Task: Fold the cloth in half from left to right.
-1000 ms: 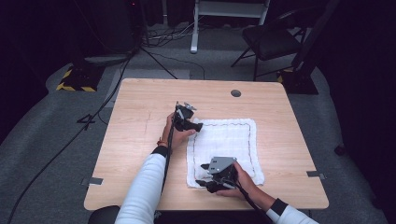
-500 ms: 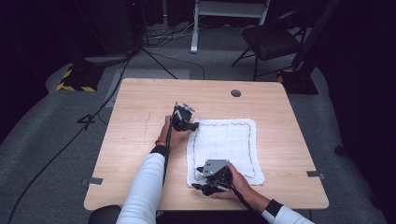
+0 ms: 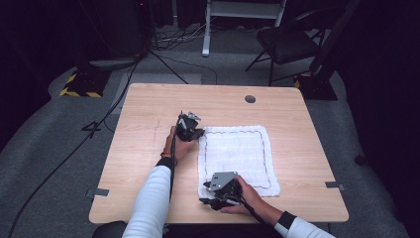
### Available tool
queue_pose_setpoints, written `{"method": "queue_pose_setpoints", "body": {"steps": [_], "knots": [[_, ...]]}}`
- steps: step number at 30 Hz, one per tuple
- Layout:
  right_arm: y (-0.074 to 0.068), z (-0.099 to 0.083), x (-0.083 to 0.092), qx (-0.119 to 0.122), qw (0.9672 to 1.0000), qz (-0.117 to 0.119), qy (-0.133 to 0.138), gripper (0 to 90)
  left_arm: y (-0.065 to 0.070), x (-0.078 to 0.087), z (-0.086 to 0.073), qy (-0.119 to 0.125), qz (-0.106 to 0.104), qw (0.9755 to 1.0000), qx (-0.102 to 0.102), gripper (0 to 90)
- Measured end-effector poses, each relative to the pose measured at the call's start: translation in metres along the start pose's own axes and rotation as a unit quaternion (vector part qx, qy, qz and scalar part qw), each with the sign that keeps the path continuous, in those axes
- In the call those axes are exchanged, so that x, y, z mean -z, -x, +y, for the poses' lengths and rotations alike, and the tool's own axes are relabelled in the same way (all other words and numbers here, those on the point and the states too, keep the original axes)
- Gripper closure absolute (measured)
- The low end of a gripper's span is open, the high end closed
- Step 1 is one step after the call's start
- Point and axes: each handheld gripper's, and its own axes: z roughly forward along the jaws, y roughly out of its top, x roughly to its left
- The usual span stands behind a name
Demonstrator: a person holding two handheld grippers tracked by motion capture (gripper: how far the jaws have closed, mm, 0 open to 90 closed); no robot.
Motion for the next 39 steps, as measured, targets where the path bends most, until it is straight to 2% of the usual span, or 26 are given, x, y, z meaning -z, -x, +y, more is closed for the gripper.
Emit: {"method": "queue_pose_setpoints", "body": {"steps": [3, 9, 11, 13, 18, 22, 25, 29, 37, 39], "knots": [[0.000, 0.001, -0.005, -0.004, 1.0000, -0.004, -0.005, 53.7, -0.003, 0.002, -0.001, 0.001, 0.003, 1.0000, 0.004, 86.2], [0.006, 0.001, -0.003, -0.016, 0.9996, -0.020, -0.010, 79.0, -0.004, 0.002, 0.000, -0.002, 0.004, 1.0000, 0.000, 86.3], [0.008, 0.001, -0.003, -0.019, 0.9995, -0.024, -0.012, 82.8, -0.006, 0.003, 0.000, 0.000, 0.004, 1.0000, 0.000, 86.4], [0.008, 0.001, -0.003, -0.017, 0.9995, -0.026, -0.012, 83.8, -0.008, 0.004, 0.001, 0.002, 0.005, 1.0000, 0.006, 86.4], [0.008, 0.005, -0.002, -0.012, 0.9994, -0.031, -0.010, 84.7, -0.012, 0.014, 0.002, 0.009, 0.005, 0.9999, 0.005, 86.4], [0.008, 0.011, 0.001, -0.009, 0.9993, -0.037, -0.004, 84.8, -0.018, 0.028, 0.000, 0.022, 0.013, 0.9997, 0.006, 86.5], [0.008, 0.016, 0.003, -0.017, 0.9995, -0.025, 0.011, 84.8, -0.023, 0.040, -0.004, 0.032, 0.015, 0.9994, 0.005, 86.6], [0.006, 0.023, 0.004, -0.008, 0.9993, -0.031, 0.019, 84.9, -0.030, 0.050, -0.008, 0.038, 0.024, 0.9990, 0.007, 86.7], [0.007, 0.027, 0.013, -0.003, 0.9984, -0.046, 0.031, 85.0, -0.031, 0.062, -0.010, 0.043, 0.037, 0.9983, -0.007, 86.7], [0.007, 0.026, 0.018, -0.004, 0.9980, -0.053, 0.034, 85.0, -0.029, 0.063, -0.007, 0.039, 0.051, 0.9978, -0.016, 86.7]]}}
